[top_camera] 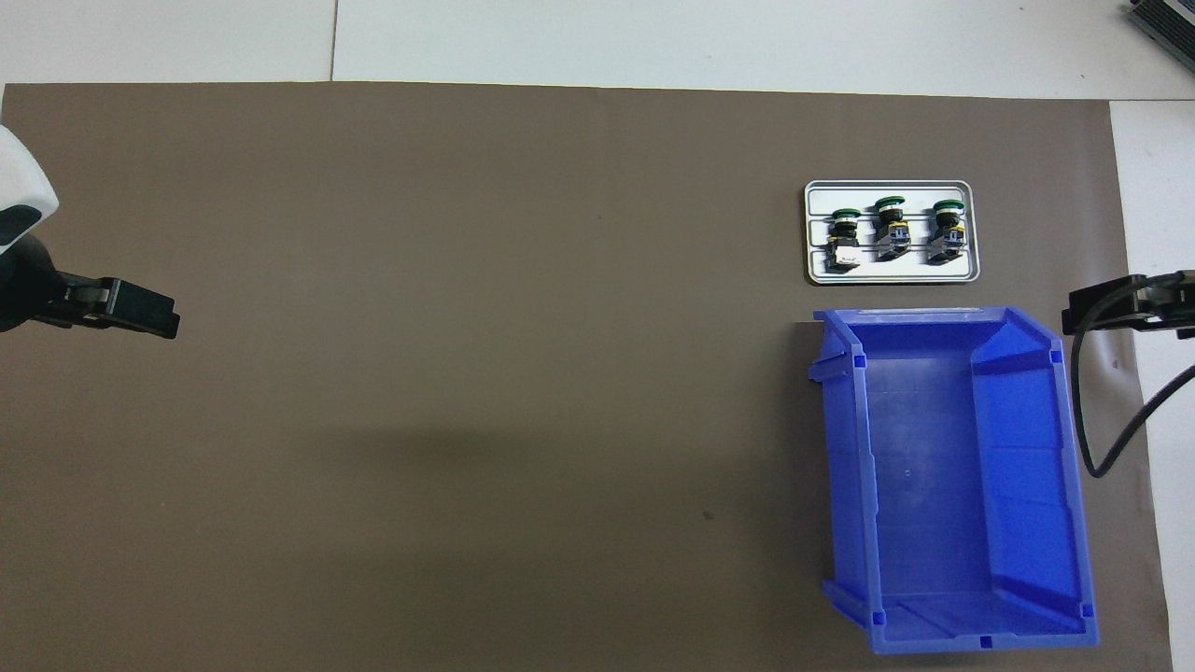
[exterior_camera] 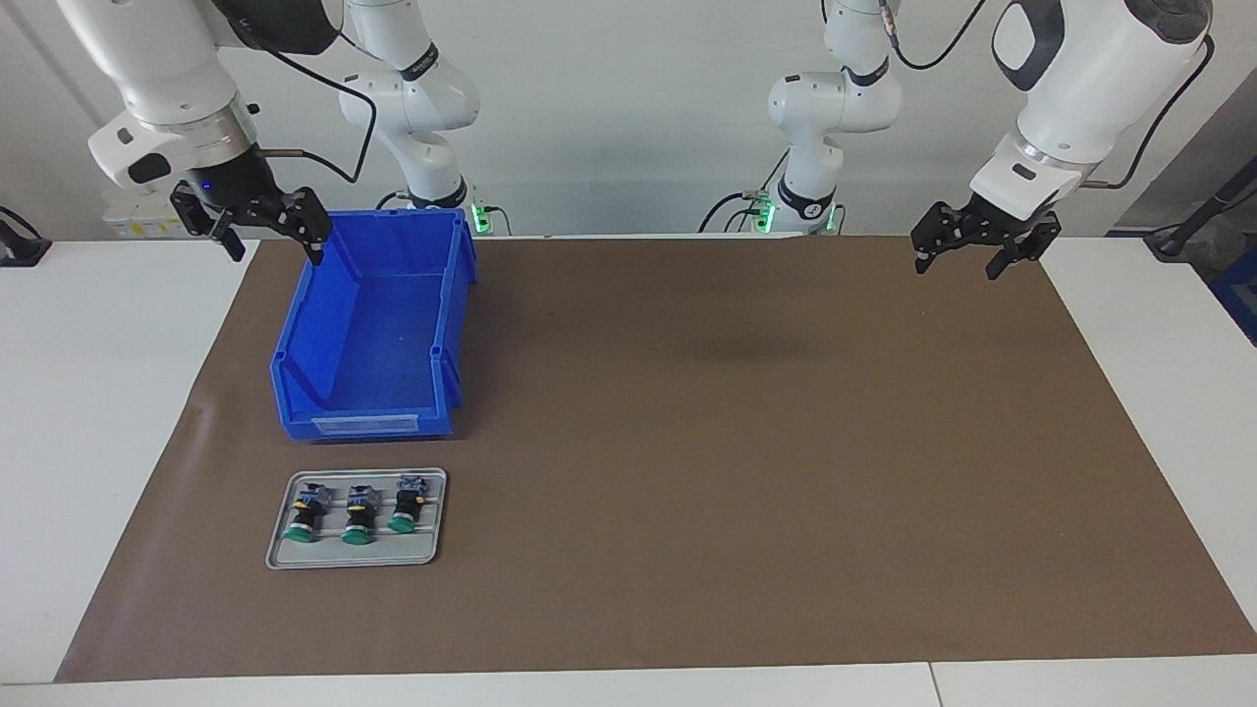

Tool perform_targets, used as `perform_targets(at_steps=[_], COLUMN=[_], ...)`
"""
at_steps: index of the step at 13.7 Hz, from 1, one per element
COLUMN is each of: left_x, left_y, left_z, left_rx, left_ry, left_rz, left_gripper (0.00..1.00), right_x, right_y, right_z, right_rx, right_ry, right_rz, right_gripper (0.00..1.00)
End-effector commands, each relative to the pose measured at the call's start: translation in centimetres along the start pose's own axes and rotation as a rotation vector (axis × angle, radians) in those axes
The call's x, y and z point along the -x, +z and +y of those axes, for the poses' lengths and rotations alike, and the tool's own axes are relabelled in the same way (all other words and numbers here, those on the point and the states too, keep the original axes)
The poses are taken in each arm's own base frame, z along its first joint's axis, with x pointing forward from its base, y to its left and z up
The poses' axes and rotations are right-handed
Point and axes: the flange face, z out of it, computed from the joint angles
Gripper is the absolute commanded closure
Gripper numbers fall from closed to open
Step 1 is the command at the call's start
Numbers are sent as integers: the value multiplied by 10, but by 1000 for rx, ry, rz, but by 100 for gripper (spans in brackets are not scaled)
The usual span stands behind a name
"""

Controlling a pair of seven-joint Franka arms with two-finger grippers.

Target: Place and press button with both arms

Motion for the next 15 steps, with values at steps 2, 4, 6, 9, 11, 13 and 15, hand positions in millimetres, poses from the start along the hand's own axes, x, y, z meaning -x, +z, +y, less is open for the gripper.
perform_targets(at_steps=[2, 4, 6, 9, 11, 13, 15], left_x=[8, 8, 8, 8, 8, 8, 8], left_y=[-1, -1, -1, -1, -1, -1, -1], left_z=[-2, -2, -2, -2, -2, -2, -2], left_rx=[-15, -15, -15, -15, -15, -15, -15], left_ry=[5, 3, 5, 5, 5, 5, 5], left_rz=[15, 15, 16, 15, 15, 15, 15], left_gripper=[0, 0, 0, 0, 0, 0, 0], right_x=[7, 7, 6, 5, 1, -6, -20], right_y=[-2, -2, -3, -3, -4, 2, 16], right_z=[-3, -2, -3, -1, -1, -1, -4], right_rx=[-19, -19, -19, -19, -20, -19, -17], right_ry=[18, 19, 21, 18, 15, 13, 10], right_rz=[-7, -7, 0, 7, 42, 57, 67], right_gripper=[0, 0, 0, 0, 0, 0, 0])
